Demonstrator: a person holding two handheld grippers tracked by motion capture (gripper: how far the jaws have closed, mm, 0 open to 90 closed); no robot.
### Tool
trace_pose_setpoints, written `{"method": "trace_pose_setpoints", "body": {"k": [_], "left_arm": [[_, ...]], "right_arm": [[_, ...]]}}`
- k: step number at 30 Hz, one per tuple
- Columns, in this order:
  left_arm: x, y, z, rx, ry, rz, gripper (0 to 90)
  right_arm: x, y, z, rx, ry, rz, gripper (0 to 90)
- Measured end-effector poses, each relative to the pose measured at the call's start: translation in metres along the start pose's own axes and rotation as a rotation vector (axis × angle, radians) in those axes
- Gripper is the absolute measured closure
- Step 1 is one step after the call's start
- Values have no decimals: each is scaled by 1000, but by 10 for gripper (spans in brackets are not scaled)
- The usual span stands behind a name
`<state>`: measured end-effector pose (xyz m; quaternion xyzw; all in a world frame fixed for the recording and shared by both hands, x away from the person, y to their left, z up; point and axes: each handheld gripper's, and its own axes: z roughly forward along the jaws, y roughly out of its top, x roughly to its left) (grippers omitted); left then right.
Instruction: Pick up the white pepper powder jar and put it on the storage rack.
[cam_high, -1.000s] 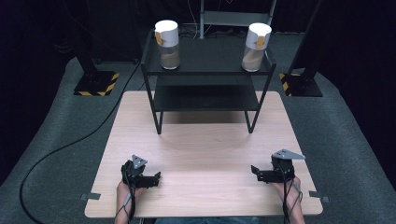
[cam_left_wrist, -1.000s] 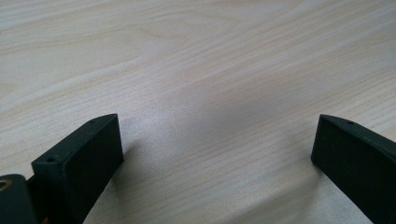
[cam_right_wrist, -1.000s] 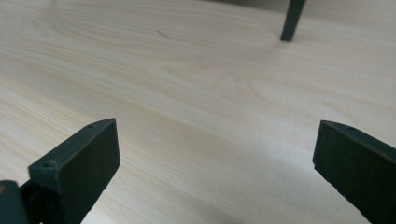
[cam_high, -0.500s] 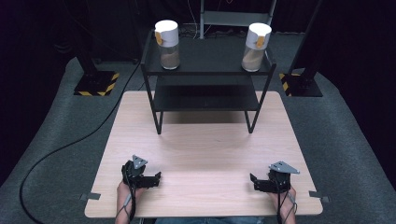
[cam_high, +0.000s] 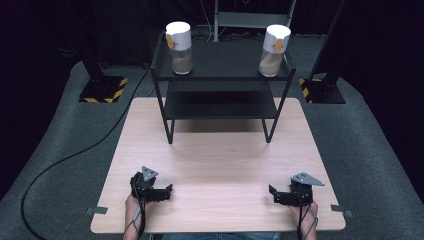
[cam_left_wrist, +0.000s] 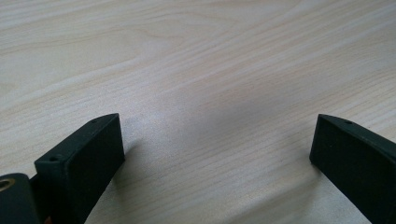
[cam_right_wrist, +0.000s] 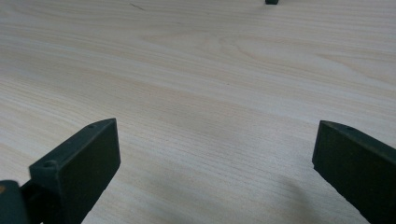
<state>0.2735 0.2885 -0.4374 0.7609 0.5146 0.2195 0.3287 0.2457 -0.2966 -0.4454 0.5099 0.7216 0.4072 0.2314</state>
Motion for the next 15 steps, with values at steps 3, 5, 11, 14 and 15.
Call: {"method": "trace_pose_setpoints", "body": {"k": [3,5,11,14,15], "left_arm": [[0,0,0,0,0,0,27],[0,0,0,0,0,0,27],[0,0,0,1,0,0,26],[0,0,0,1,0,0,27],[0,0,0,1,0,0,27]], "right_arm": [[2,1,0,4,-6,-5,2],[2,1,0,4,-9,-5,1],[1,0,0,-2,-4,-2,2],[0,-1,0,-4,0,-1,0],[0,-1,-1,-7,-1,-1,0]]}}
